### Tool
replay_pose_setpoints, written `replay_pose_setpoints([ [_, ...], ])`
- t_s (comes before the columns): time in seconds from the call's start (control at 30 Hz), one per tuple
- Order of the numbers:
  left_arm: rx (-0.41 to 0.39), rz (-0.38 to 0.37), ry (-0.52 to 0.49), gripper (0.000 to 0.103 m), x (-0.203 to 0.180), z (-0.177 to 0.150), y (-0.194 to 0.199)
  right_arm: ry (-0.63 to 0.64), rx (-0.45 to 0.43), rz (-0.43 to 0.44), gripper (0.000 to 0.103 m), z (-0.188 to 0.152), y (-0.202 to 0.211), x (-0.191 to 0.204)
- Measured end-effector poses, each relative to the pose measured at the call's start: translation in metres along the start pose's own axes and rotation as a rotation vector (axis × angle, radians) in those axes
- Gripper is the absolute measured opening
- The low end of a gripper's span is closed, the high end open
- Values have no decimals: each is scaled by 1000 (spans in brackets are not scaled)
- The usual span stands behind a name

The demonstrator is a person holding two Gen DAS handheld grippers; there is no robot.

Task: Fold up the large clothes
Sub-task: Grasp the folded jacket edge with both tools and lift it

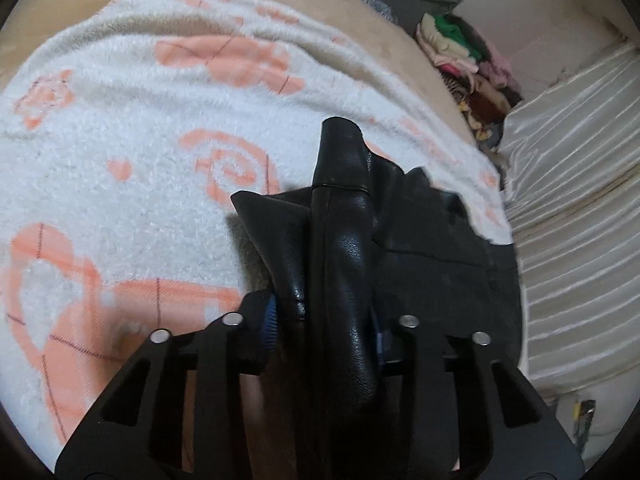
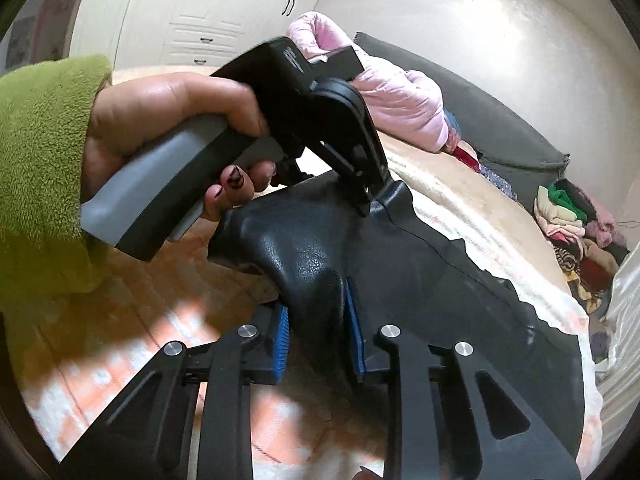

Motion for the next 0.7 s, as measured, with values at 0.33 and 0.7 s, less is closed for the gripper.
replay_pose_setpoints([
  [0.33,-85,66,-48,20,-3,-2,82,-178,-34,226,22,16,28,40],
  [0.7,-132,52,-168,20,-95,25,98,-501,-174,296,19,30,93,-44],
])
Point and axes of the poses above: each gripper's, at about its wrist camera, not at the fingertips, and y roughly against the way its jaws point, x to its left, z to its top, the point moved 8 cm from there along -y, roughly the way its jaws point, and after that the axes turned 15 degrees about -y, right-handed, at the moved point
